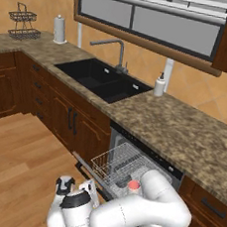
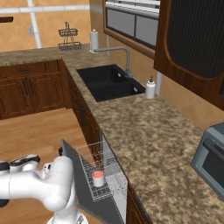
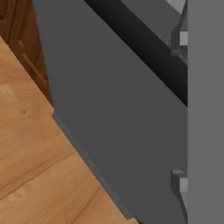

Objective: Pick up the cup and bowl from the counter, place them in the dishwasher, and close the dishwasher door.

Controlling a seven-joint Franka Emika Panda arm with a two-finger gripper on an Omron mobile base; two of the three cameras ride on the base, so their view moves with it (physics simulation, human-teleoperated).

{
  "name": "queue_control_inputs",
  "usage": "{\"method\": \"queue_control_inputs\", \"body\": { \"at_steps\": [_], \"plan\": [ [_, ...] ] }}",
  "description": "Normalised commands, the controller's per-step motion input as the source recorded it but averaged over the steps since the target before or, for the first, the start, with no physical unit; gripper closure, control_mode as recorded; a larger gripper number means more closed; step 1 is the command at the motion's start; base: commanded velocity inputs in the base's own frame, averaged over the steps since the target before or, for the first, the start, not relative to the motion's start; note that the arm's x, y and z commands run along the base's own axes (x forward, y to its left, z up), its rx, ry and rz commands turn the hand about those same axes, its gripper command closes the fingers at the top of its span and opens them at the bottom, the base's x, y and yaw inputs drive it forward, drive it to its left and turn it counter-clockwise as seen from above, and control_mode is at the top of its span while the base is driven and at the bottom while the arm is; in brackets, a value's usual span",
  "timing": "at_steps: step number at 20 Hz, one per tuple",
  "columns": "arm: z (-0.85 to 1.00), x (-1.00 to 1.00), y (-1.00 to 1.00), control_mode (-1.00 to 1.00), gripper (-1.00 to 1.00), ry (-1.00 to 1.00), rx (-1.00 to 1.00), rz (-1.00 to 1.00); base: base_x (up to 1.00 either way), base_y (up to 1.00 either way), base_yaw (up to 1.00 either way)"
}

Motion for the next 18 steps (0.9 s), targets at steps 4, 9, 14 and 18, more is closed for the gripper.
{"method": "queue_control_inputs", "body": {
  "at_steps": [4, 9, 14, 18],
  "plan": [
    [-0.23, 0.64, -0.41, -1.0, -1.0, -0.09, -0.91, -0.21, 0.0, 0.0, 0.0],
    [-0.28, 0.65, -0.48, -1.0, -1.0, -0.06, -0.85, -0.17, 0.0, 0.0, 0.0],
    [-0.42, 0.56, -0.56, -1.0, -1.0, -0.01, -0.79, -0.13, 0.0, 0.0, 0.0],
    [-0.63, 0.51, -0.5, -1.0, -1.0, 0.0, -0.75, -0.11, 0.0, 0.0, 0.0]
  ]
}}
